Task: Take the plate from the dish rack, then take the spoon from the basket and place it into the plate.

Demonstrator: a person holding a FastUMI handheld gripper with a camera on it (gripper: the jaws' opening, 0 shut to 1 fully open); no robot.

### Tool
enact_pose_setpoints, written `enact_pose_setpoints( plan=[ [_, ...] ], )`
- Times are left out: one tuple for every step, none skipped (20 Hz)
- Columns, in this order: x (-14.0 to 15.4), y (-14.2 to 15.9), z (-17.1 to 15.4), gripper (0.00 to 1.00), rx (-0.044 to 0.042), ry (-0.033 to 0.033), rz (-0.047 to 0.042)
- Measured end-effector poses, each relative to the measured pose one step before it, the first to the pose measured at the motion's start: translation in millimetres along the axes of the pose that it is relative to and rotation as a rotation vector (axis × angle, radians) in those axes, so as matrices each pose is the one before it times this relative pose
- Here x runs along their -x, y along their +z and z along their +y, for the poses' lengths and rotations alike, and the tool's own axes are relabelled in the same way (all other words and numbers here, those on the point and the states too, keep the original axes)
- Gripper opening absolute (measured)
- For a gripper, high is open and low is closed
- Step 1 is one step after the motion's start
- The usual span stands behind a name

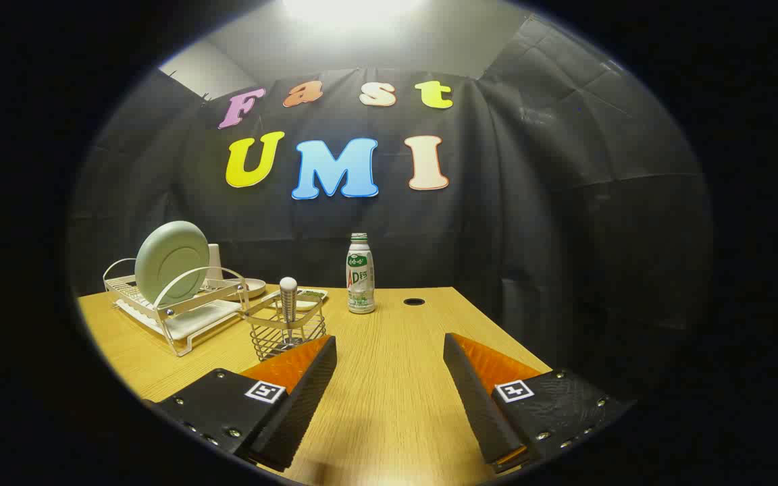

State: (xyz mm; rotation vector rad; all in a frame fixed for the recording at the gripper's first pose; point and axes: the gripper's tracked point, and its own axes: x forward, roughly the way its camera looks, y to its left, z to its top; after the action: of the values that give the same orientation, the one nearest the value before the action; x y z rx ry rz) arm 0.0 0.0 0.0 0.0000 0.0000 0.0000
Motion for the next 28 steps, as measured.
enact_pose_setpoints(
  plan=[
    [-2.33, 0.75, 0.75, 0.97, -0.00379, 0.00139, 0.00584],
    [-2.31, -0.62, -0.07, 0.97, 0.00037, -0.00095, -0.00685],
    [-3.74, -0.65, -1.14, 0.97, -0.00535, 0.00031, 0.00518],
    [-9.99, 1.30, -0.94, 0.97, -0.00862, -0.00275, 0.00420],
    [-13.50, 2.98, -1.40, 0.97, -0.00862, -0.00172, -0.00346],
    [-14.92, 3.64, -2.15, 0.97, -0.01149, -0.00449, -0.01549],
    [-9.86, 8.53, -1.78, 0.97, -0.01078, -0.00422, -0.02497],
    [-6.73, 9.16, -3.43, 0.97, -0.00871, -0.00940, -0.01770],
    [-5.24, 9.77, -4.15, 0.97, 0.00071, -0.01250, -0.01074],
    [-2.01, 12.47, -7.37, 0.97, 0.01229, -0.02424, -0.00895],
    [2.01, 12.83, -6.64, 0.97, 0.01619, -0.02007, -0.00550],
    [7.58, 14.11, -8.44, 0.97, 0.02563, -0.02976, -0.00403],
    [10.08, 14.92, -9.05, 0.97, 0.02441, -0.02508, 0.00047],
    [14.62, 15.19, -8.80, 0.97, 0.02286, -0.02553, 0.00331],
    [13.39, 12.33, -6.35, 0.97, 0.01967, -0.01495, 0.00351],
    [16.96, 12.87, -5.23, 0.97, 0.02001, -0.01220, 0.00553],
    [17.32, 11.69, -3.17, 0.97, 0.01541, -0.00435, 0.00630],
    [17.12, 11.13, -0.54, 0.97, 0.00795, 0.00297, 0.00503],
    [16.63, 11.41, 2.00, 0.97, -0.00048, 0.00323, 0.00571],
    [14.01, 8.87, 3.07, 0.97, -0.00304, 0.00620, 0.00952],
    [13.50, 8.79, 5.90, 0.97, -0.00134, 0.00624, 0.01026],
    [11.43, 8.01, 8.88, 0.97, -0.00318, 0.01332, 0.00745],
    [11.63, 10.28, 13.21, 0.97, -0.00674, 0.01906, 0.00057],
    [8.77, 8.72, 14.78, 0.97, -0.00863, 0.02112, -0.00053],
    [6.38, 6.50, 18.57, 0.97, -0.00991, 0.02499, 0.00194],
    [3.04, 4.44, 18.52, 0.97, -0.01435, 0.02588, 0.00499],
    [0.95, 5.14, 23.59, 0.97, -0.01733, 0.02851, 0.00284],
    [-1.60, 3.08, 22.72, 0.97, -0.01465, 0.03084, 0.00383]
  ],
)
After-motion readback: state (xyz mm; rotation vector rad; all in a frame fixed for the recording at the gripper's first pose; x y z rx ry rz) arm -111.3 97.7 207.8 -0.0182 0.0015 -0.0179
